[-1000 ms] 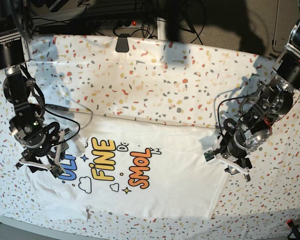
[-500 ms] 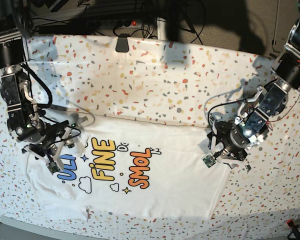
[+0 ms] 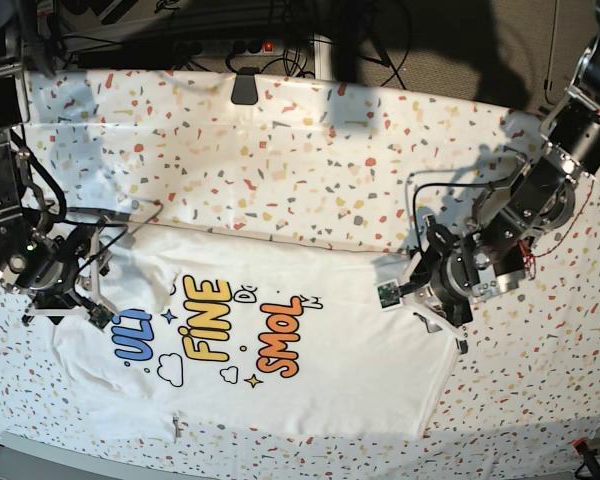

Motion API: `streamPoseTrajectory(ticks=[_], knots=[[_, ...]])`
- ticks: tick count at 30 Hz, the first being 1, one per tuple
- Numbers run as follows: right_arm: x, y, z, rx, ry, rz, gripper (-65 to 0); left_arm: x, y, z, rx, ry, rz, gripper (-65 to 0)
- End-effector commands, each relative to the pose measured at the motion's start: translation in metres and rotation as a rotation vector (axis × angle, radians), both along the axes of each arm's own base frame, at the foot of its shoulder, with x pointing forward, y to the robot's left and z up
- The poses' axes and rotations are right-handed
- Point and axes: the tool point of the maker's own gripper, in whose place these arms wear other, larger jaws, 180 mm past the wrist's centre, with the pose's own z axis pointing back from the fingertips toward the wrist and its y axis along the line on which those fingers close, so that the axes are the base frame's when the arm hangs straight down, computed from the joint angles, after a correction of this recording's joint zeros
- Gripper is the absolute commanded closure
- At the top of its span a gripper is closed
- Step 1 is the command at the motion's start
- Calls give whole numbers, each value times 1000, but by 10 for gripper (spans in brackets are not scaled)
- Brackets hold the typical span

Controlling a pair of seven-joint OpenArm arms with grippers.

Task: Fold the T-shirt properly
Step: 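Lower both grippers and grasp the folded edge of the shirt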

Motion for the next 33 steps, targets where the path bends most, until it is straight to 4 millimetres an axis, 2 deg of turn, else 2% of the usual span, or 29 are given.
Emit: streamPoseTrajectory(ticks=[1,6,11,21,22,25,29,33], knots=[[7,-2,24,3,-49,12,-351,7,-3,16,-6,-35,-18,-213],[-22,7,29,0,-1,72,-351,-23,0,-14,38,62,-51,-211],[-47,0,5,-50,61,85,-351,-42,2,-33,33,108,-59,-230],[-61,2,-19,-166,14,212,-350,-39,2,-32,54,70,-91,-232],[-61,2,-20,-179,13,213,-341,-39,3,-34,53,73,-90,-232],[-62,0,-27,-166,22,207,-257,-40,5,-42,33,90,-92,-232],[-60,-5,-34,-170,13,227,-252,-37,18,-55,82,79,-104,-232],[-59,-6,-35,-168,5,239,-252,-30,24,-54,100,42,-91,-232]])
